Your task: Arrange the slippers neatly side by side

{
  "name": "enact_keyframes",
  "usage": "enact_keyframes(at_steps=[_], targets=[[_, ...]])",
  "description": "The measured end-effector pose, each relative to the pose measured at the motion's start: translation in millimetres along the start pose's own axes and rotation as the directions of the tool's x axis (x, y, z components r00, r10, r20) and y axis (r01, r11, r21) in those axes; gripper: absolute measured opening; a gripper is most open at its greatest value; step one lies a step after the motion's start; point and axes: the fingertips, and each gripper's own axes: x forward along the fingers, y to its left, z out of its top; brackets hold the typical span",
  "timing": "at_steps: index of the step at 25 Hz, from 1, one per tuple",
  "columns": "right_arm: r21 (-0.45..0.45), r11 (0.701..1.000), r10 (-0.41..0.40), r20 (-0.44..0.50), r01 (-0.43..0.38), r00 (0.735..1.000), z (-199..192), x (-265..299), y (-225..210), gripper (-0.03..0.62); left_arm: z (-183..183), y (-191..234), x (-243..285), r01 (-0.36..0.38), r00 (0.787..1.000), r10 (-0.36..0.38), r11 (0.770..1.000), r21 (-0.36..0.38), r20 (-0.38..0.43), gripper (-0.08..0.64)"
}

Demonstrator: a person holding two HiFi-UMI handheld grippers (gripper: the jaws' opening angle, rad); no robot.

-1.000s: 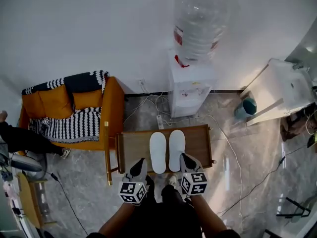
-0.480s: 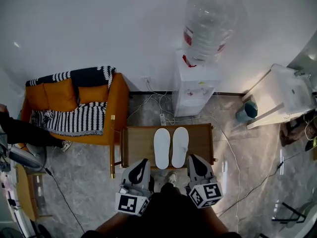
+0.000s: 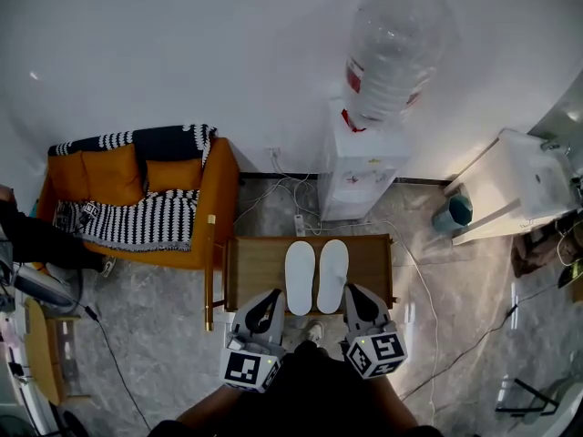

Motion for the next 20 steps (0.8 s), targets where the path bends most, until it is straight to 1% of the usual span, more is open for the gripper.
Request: enact_keyframes(at_steps=[4,9,13,20], targets=[[-0.003,1.000,-0.003,0.006,0.003,1.000,3.2,0.7,-0.2,0.012,-0.7,1.8,0.1,-0.007,1.000,0.007,1.000,-0.021,-0.010,0.017],[0.004,1.000,-0.002,0.019,0.002,1.000,6.6,2.6,0.0,0.012,1.0,1.9,3.2,0.003,1.000,-0.003,1.000,-0.013,-0.006,0.018],[0.014,1.000,0.005,0.023,-0.006,1.000,7.1,4.9,-0.3,0.012,-0.5,3.1,5.1,0.000,1.000,-0.001,1.000,-0.024,-0.015,0.018],[0.026,1.000,0.008,0.031,-0.009,0.999,4.3,5.0,4.5,0.012,-2.1,7.2,1.4,0.009,1.000,-0.009,1.000,-0.004,-0.001,0.018]])
